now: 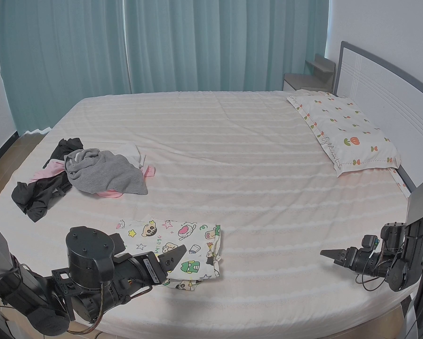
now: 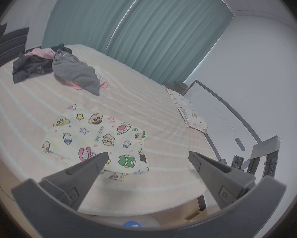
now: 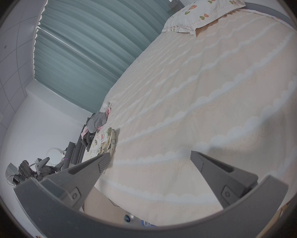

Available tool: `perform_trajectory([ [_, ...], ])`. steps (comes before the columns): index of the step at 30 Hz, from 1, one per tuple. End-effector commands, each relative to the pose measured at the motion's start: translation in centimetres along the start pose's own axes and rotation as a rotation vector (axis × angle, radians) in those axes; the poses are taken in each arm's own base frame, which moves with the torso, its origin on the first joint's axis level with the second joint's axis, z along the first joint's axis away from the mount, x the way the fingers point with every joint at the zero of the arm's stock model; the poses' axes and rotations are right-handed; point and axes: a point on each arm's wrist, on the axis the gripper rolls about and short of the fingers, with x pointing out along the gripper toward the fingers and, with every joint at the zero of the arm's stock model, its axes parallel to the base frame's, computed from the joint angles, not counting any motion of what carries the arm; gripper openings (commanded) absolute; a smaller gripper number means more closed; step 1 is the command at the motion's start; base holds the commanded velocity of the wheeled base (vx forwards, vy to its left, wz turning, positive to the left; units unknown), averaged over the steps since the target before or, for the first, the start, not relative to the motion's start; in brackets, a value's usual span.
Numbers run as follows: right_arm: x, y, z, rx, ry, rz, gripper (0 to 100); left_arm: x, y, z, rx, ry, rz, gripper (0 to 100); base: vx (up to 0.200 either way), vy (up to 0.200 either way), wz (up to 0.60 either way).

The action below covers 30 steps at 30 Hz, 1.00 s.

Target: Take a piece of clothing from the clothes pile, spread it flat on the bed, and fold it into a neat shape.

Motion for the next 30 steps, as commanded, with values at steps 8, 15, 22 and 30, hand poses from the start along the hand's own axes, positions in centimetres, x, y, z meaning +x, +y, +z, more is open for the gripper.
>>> perform_trajectory([
  [8,0.1,0.1,0.1,-0.013,-0.008,0.009,100,0.6,1.7,0.6,-0.047,0.012,0.038,100,0.0,0.2,0.0],
  [15,0.1,0.3,0.1,-0.017,-0.007,0.011,100,1.7,3.5,1.4,-0.084,-0.009,0.087,100,0.0,0.2,0.0],
  [22,0.1,0.4,0.0,-0.019,-0.006,0.013,100,2.6,4.7,1.7,-0.103,-0.025,0.125,100,0.0,0.2,0.0],
  [30,0.2,1.4,-0.1,-0.045,0.005,0.038,100,3.7,6.6,2.1,-0.137,-0.028,0.145,100,0.0,0.2,0.0],
])
